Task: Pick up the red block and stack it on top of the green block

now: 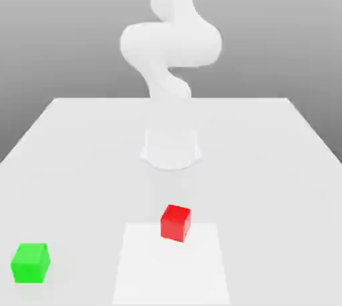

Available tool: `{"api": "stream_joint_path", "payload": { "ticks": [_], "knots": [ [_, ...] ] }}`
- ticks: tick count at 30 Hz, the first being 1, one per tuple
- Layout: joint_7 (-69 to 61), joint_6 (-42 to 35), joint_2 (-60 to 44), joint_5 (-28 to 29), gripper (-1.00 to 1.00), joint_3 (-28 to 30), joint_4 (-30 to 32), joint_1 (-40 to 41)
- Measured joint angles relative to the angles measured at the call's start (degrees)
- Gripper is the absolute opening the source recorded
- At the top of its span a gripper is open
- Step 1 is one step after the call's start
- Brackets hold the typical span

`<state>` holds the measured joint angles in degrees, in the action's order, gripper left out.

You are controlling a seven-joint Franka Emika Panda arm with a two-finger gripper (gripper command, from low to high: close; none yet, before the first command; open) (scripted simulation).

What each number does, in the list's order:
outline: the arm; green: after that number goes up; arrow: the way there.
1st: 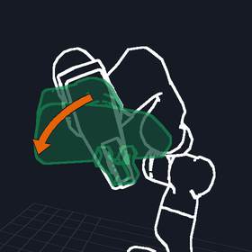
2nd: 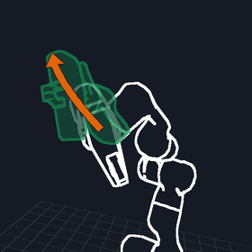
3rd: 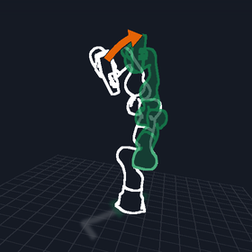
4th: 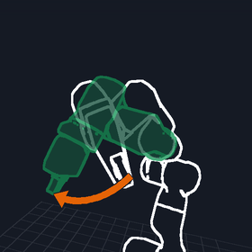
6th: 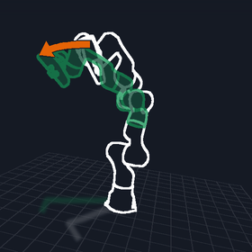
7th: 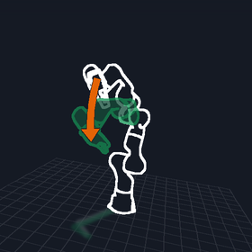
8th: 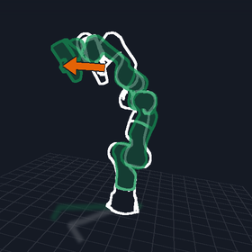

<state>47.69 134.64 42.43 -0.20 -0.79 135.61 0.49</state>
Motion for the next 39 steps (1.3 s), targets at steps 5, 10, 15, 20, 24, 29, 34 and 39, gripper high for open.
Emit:
{"api": "stream_joint_path", "payload": {
  "ticks": [5, 10, 15, 20, 24, 29, 34, 39],
  "knots": [
    [4.58, 6.76, -8.29, -0.42, 0.0, -1.75, 9.03, 1.08],
    [9.22, 13.49, -16.61, -0.9, 0.0, -3.31, 18.22, 2.05],
    [14.26, 21.12, -26.28, -1.74, 0.0, -4.82, 28.36, 2.89],
    [19.7, 34.26, -43.17, 1.2, 0.0, -4.63, 32.1, 3.41],
    [22.08, 41.45, -51.67, 4.36, -1.0, -1.19, 31.22, 0.85],
    [22.25, 41.53, -51.68, 4.53, -1.0, -1.22, 31.22, 0.87],
    [20.84, 37.57, -47.09, 2.5, -1.0, -2.43, 31.87, 1.52],
    [18.59, 28.91, -37.08, -0.65, -1.0, -2.3, 33.23, 0.6]
  ]
}}
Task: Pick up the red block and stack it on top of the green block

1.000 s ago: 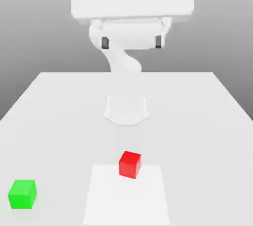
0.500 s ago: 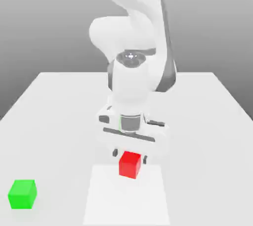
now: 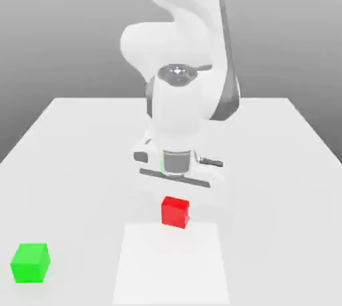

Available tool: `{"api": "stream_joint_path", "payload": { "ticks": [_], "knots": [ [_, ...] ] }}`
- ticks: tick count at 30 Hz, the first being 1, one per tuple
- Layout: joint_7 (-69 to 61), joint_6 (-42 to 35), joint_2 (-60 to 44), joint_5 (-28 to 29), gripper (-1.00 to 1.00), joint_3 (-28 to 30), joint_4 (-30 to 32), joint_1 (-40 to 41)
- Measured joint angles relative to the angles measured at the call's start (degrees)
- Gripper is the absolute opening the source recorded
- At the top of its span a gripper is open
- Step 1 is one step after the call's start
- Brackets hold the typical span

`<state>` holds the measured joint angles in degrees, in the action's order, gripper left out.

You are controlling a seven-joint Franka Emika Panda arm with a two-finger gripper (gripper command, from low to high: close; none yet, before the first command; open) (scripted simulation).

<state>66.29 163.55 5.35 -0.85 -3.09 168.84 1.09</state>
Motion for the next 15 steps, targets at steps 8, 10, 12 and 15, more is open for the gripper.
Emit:
{"api": "stream_joint_path", "payload": {
  "ticks": [8, 10, 12, 15],
  "knots": [
    [5.03, -8.63, -5.94, -1.1, -1.0, 6.57, -14.59, 10.83],
    [6.46, -10.62, -8.12, -1.35, -1.0, 8.08, -18.74, 13.9],
    [7.89, -12.61, -10.31, -1.6, -1.0, 9.7, -22.89, 16.68],
    [9.74, -15.1, -13.84, -2.2, -1.0, 12.39, -28.8, 19.72]
  ]
}}
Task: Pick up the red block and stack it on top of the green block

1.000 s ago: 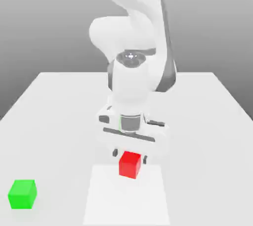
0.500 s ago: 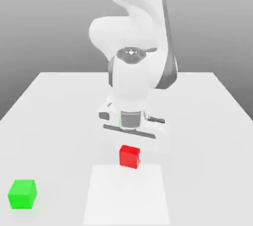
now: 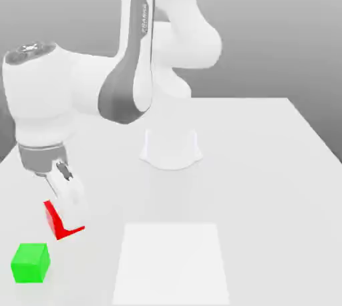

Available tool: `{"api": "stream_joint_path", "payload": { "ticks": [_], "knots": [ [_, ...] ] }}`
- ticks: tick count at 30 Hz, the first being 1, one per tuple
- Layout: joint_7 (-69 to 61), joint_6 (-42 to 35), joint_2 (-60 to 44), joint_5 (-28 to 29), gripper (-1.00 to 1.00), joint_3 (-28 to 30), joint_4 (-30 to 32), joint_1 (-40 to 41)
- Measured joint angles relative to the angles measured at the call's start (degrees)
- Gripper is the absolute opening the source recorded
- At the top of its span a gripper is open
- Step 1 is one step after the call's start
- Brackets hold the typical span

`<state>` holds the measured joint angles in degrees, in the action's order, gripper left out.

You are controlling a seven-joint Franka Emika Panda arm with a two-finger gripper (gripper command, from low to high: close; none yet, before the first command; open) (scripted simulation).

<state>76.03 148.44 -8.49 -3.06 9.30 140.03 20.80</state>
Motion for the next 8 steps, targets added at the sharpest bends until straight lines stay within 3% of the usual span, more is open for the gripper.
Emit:
{"api": "stream_joint_path", "payload": {
  "ticks": [4, 5, 8],
  "knots": [
    [-1.19, 5.44, -7.6, -2.58, -1.0, -0.5, -2.02, 1.71],
    [-1.57, 6.88, -9.19, -3.12, 1.0, -0.89, -2.15, 2.05],
    [-1.57, 6.88, -9.19, -3.12, 1.0, -0.89, -2.15, 2.05]
  ]
}}
